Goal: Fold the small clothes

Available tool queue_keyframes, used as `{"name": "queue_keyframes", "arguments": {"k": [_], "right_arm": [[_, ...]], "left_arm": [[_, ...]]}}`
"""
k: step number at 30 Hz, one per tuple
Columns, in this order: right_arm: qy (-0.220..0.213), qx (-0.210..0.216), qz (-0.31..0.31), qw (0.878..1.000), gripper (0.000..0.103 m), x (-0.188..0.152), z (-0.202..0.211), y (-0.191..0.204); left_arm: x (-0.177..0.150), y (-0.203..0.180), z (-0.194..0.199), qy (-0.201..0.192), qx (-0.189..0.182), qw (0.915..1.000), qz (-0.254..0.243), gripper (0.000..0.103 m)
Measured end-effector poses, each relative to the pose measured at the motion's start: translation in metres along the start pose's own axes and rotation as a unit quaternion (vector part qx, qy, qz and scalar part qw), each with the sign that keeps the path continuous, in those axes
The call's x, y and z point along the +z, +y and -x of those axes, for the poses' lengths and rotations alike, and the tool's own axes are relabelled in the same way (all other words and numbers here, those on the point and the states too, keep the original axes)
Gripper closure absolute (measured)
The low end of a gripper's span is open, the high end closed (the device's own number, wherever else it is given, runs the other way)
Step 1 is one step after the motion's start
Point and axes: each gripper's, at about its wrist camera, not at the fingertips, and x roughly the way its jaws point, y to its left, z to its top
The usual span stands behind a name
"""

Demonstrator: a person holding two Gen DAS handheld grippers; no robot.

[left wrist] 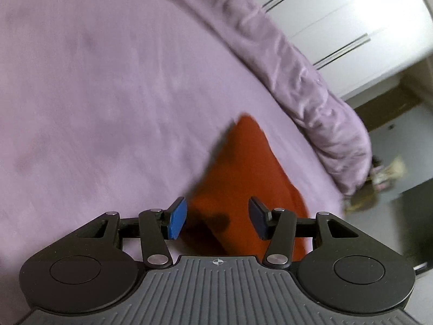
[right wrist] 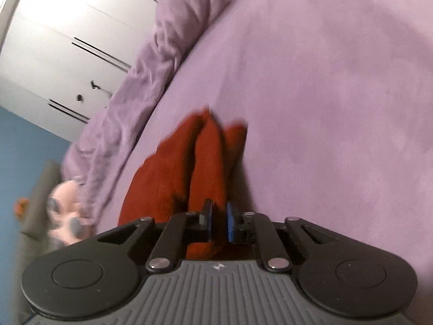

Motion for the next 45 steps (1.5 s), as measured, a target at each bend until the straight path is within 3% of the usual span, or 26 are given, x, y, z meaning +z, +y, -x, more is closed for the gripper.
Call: {"name": "queue_keyframes", "arguments": {"k": [2, 5, 8, 12, 15, 17, 20, 22, 23, 24, 26, 29, 31, 34, 37, 39, 41, 42, 43, 45], "right_arm": [[-0.043, -0.024, 0.063, 0.997, 0.089, 0.007, 0.012, 0.022], [-0.023, 0.02, 0.088, 0.996, 0.089, 0.015, -0.008, 0.058], [-0.001, 0.056, 0.096, 0.994, 0.089, 0.015, -0.048, 0.096], [-0.014, 0.026, 0.147, 0.989, 0.089, 0.005, -0.106, 0.132], [-0.022, -0.031, 0.184, 0.982, 0.092, 0.002, -0.141, 0.126], [-0.038, -0.065, 0.241, 0.967, 0.092, -0.001, -0.152, 0.119], [-0.044, -0.061, 0.305, 0.949, 0.092, -0.001, -0.152, 0.107], [-0.054, -0.075, 0.343, 0.935, 0.092, 0.003, -0.154, 0.102], [-0.059, -0.081, 0.349, 0.932, 0.092, 0.005, -0.155, 0.099], [-0.054, -0.071, 0.336, 0.938, 0.092, 0.01, -0.155, 0.093], [-0.047, -0.051, 0.307, 0.949, 0.092, 0.016, -0.153, 0.086], [-0.039, -0.055, 0.315, 0.947, 0.088, 0.011, -0.145, 0.094], [-0.032, -0.037, 0.298, 0.953, 0.065, 0.006, -0.127, 0.1], [-0.035, 0.009, 0.296, 0.955, 0.056, -0.018, -0.084, 0.097], [-0.026, -0.011, 0.339, 0.94, 0.055, -0.048, -0.062, 0.09], [-0.03, -0.027, 0.387, 0.921, 0.055, -0.066, -0.053, 0.088], [-0.034, -0.052, 0.444, 0.894, 0.055, -0.08, -0.041, 0.093], [-0.032, -0.061, 0.459, 0.886, 0.055, -0.084, -0.034, 0.095], [-0.022, -0.068, 0.467, 0.882, 0.051, -0.086, -0.027, 0.097], [0.013, -0.074, 0.457, 0.886, 0.045, -0.09, -0.012, 0.096]], "left_arm": [[0.007, -0.012, -0.004, -0.014, 0.002, 0.9994, -0.032, 0.045], [0.019, -0.031, -0.022, -0.016, -0.008, 0.999, -0.042, 0.045], [0.031, -0.055, -0.04, -0.055, 0.029, 0.9942, -0.088, 0.044], [0.045, -0.075, -0.072, -0.083, 0.074, 0.9865, -0.12, 0.036], [0.044, -0.088, -0.106, -0.077, 0.083, 0.9794, -0.167, 0.035], [0.037, -0.093, -0.125, -0.058, 0.075, 0.976, -0.196, 0.035], [0.017, -0.09, -0.148, -0.016, 0.071, 0.9735, -0.217, 0.027], [0.005, -0.082, -0.154, -0.022, 0.065, 0.9741, -0.216, 0.024], [0.004, -0.081, -0.152, -0.028, 0.063, 0.9748, -0.212, 0.023], [0.005, -0.08, -0.151, -0.029, 0.063, 0.9755, -0.209, 0.022], [0.008, -0.078, -0.146, -0.023, 0.062, 0.9789, -0.193, 0.022], [0.013, -0.076, -0.126, -0.026, 0.061, 0.9833, -0.17, 0.023], [0.007, -0.075, -0.106, -0.031, 0.069, 0.9805, -0.182, 0.023], [-0.011, -0.072, -0.083, -0.031, 0.069, 0.9767, -0.201, 0.022], [-0.028, -0.064, -0.074, -0.018, 0.076, 0.9742, -0.211, 0.021], [-0.034, -0.062, -0.064, -0.008, 0.08, 0.9736, -0.214, 0.019], [-0.041, -0.066, -0.055, 0.016, 0.097, 0.9656, -0.241, 0.019], [-0.047, -0.065, -0.047, 0.015, 0.099, 0.9627, -0.252, 0.018], [-0.051, -0.064, -0.039, 0.019, 0.105, 0.9604, -0.257, 0.017], [-0.062, -0.062, -0.028, 0.037, 0.13, 0.9544, -0.266, 0.017]]}}
